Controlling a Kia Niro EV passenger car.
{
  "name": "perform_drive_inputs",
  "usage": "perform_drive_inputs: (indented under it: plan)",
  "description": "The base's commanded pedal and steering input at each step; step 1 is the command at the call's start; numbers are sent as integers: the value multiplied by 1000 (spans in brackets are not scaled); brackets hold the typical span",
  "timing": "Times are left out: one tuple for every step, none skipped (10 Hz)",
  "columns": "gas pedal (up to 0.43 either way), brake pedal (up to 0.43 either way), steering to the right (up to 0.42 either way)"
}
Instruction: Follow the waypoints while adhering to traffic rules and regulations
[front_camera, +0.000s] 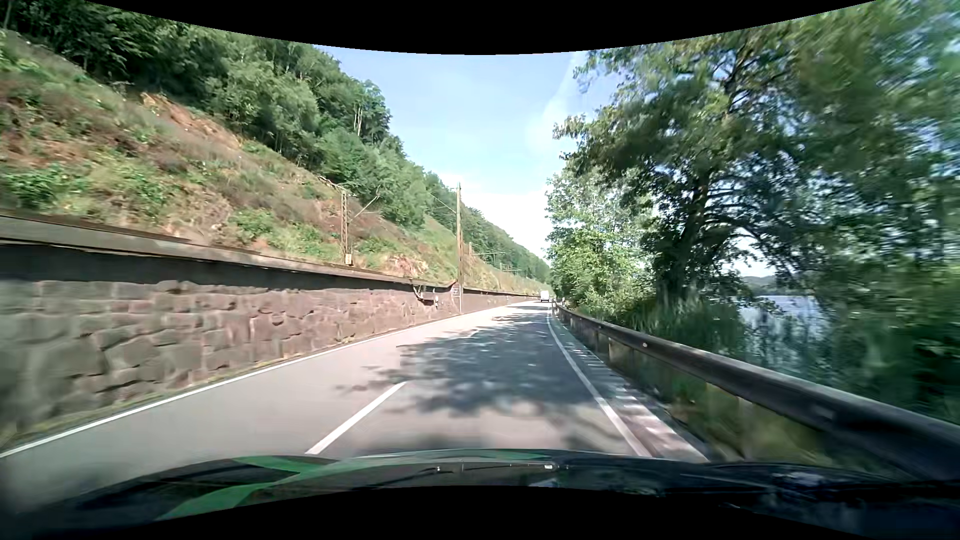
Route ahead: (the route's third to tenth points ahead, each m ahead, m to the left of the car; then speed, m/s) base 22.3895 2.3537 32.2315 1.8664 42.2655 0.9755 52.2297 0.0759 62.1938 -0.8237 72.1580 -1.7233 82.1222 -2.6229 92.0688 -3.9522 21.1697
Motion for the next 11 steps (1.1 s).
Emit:
perform_drive_inputs:
  plan:
    - [248, 0, 15]
    - [248, 0, 15]
    - [240, 0, 15]
    - [209, 0, 15]
    - [209, 0, 15]
    - [197, 0, 15]
    - [197, 0, 15]
    - [197, 0, 15]
    - [197, 0, 15]
    - [209, 0, 15]
    - [228, 0, 14]
